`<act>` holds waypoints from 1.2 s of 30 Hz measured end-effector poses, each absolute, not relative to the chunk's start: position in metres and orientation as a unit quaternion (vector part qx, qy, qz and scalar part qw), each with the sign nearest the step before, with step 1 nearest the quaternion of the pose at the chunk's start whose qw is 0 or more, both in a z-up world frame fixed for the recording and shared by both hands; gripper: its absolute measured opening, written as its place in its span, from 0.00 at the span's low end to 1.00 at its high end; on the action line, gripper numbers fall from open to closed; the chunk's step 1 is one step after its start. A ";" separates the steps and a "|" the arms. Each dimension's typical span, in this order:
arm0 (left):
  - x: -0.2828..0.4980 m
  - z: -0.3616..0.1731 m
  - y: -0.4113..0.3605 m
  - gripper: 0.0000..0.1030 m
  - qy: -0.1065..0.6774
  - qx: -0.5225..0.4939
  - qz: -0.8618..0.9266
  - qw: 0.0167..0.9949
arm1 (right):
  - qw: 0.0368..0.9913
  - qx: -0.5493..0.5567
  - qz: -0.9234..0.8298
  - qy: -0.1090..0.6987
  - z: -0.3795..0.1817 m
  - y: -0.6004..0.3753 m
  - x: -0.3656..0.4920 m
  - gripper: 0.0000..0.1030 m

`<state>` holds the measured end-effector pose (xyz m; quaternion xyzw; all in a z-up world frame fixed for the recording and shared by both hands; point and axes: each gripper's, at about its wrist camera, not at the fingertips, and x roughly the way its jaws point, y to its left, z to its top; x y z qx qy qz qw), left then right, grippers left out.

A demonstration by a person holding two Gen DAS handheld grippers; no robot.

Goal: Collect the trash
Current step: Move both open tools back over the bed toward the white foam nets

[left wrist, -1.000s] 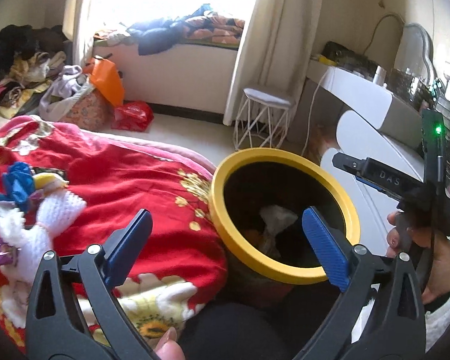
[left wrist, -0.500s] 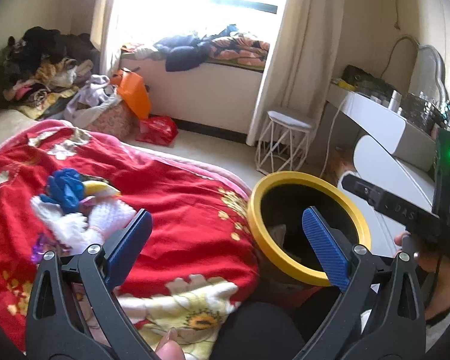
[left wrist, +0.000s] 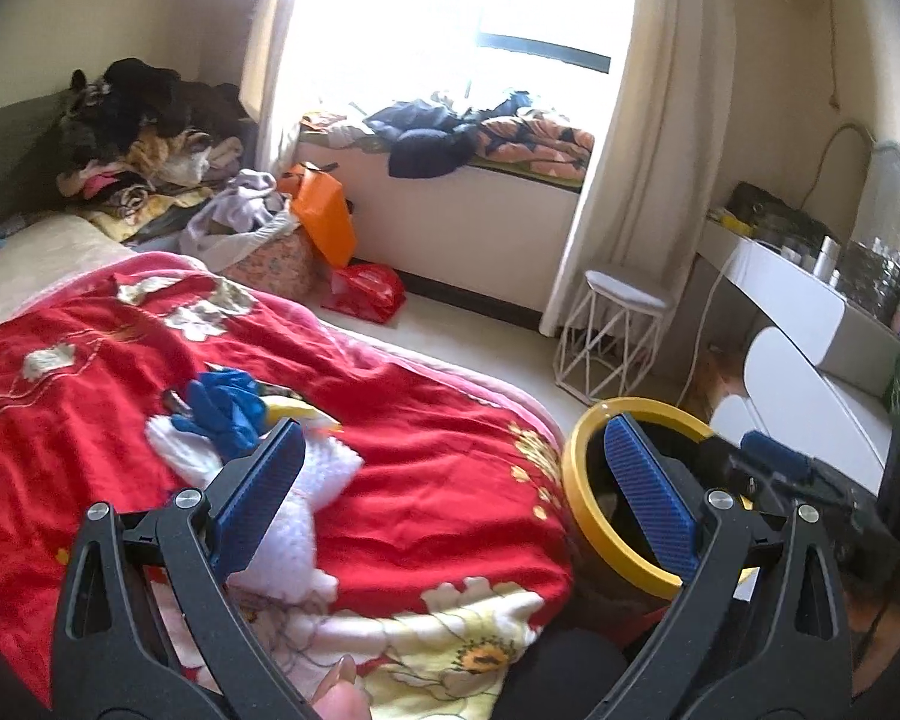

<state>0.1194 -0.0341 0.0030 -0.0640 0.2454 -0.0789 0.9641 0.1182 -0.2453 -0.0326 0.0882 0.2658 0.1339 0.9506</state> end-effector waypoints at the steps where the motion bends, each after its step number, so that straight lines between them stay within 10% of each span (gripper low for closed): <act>1: 0.119 0.004 -0.029 0.90 0.243 -0.066 -0.074 0.965 | 0.950 0.083 0.141 0.267 -0.032 -0.239 0.118 0.86; 36: 0.146 -0.050 0.158 0.89 0.319 -0.178 0.086 0.927 | 0.890 -0.032 0.290 0.350 -0.077 -0.042 0.149 0.90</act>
